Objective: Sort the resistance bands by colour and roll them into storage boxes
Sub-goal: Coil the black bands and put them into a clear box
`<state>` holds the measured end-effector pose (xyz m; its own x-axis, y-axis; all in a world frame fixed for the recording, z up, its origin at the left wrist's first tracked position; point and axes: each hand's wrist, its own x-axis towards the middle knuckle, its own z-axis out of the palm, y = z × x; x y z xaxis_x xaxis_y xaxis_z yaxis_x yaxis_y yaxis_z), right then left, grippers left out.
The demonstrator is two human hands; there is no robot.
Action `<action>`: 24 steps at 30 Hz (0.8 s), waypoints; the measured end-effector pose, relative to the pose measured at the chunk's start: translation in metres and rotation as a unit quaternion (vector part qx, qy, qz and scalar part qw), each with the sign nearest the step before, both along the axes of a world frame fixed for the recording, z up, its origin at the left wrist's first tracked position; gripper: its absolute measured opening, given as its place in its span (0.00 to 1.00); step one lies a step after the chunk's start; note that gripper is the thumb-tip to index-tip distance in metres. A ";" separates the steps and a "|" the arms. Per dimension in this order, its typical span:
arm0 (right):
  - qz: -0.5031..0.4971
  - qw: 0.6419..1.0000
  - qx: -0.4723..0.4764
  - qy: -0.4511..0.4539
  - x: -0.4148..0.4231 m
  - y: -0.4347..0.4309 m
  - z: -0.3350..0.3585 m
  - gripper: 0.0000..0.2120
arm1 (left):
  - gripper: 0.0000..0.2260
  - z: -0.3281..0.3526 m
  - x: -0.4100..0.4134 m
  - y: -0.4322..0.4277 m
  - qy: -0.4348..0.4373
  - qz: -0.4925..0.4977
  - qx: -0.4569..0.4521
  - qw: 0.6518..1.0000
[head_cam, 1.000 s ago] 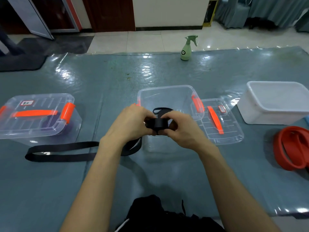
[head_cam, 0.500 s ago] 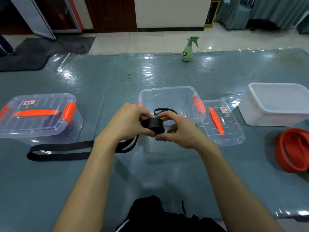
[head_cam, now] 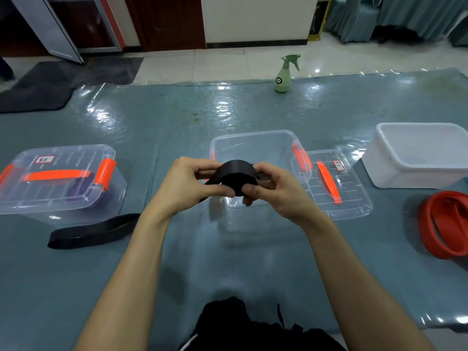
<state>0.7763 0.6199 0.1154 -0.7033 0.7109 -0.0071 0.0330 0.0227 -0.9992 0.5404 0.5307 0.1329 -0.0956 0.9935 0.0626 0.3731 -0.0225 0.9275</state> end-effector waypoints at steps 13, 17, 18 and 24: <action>0.054 0.958 0.163 -0.230 0.003 -0.011 -0.011 0.14 | 0.20 0.018 0.041 0.005 0.488 -0.052 -0.035 0.871; 0.045 0.978 0.140 -0.147 0.021 -0.002 -0.002 0.11 | 0.18 0.032 0.034 0.000 0.288 -0.064 -0.076 0.953; 0.039 0.985 0.122 -0.118 0.024 0.003 0.000 0.11 | 0.20 0.034 0.031 0.000 0.225 -0.072 -0.078 0.969; 0.043 0.998 -0.012 0.045 0.032 0.023 0.015 0.13 | 0.18 0.048 0.041 0.011 0.036 -0.016 -0.048 0.998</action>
